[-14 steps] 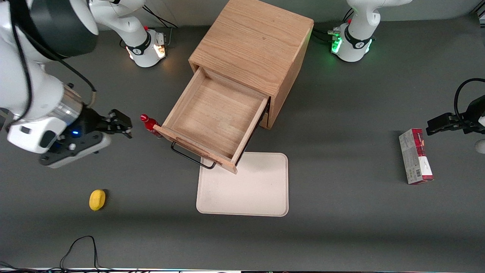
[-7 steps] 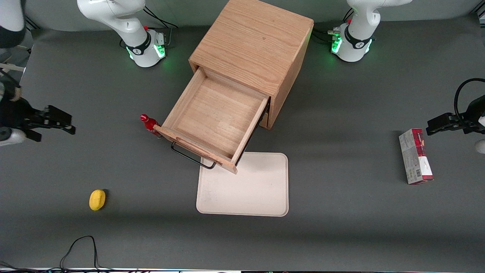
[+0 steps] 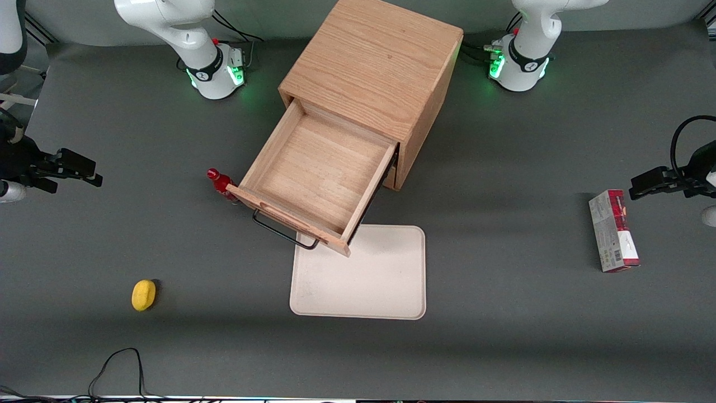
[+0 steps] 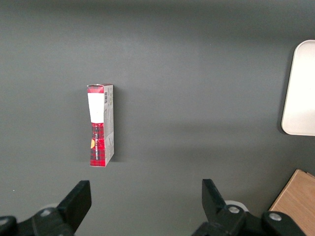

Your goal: Open upper drawer

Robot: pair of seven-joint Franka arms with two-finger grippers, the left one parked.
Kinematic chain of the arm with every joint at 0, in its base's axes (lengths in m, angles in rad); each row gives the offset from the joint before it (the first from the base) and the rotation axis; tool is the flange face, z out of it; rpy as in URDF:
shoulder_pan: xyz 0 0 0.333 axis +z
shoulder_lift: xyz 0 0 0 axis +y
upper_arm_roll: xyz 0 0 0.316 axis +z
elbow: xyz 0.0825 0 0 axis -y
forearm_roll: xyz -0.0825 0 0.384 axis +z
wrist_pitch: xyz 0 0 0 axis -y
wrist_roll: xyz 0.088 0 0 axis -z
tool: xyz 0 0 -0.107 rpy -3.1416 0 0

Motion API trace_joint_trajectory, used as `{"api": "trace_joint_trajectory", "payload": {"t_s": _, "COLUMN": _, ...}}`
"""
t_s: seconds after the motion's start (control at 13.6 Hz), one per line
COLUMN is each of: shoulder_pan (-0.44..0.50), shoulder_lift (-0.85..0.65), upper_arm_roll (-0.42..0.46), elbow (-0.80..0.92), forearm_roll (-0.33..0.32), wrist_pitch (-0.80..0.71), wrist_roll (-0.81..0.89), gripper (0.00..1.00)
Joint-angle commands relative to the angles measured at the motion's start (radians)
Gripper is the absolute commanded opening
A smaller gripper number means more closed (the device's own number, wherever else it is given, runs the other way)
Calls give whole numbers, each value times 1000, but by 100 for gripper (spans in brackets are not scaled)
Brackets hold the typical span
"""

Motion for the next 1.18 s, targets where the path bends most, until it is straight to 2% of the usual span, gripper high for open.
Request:
{"api": "trace_joint_trajectory", "payload": {"t_s": 0.0, "shoulder_pan": -11, "shoulder_lift": -8, "upper_arm_roll": 14, "elbow": -16, "forearm_roll": -56, "wrist_pitch": 16, "wrist_roll": 9, "gripper": 100}}
{"api": "trace_joint_trajectory", "payload": {"t_s": 1.1, "shoulder_pan": -14, "shoulder_lift": 9, "upper_arm_roll": 5, "elbow": -7, "forearm_roll": -58, "wrist_pitch": 11, "wrist_roll": 14, "gripper": 100}}
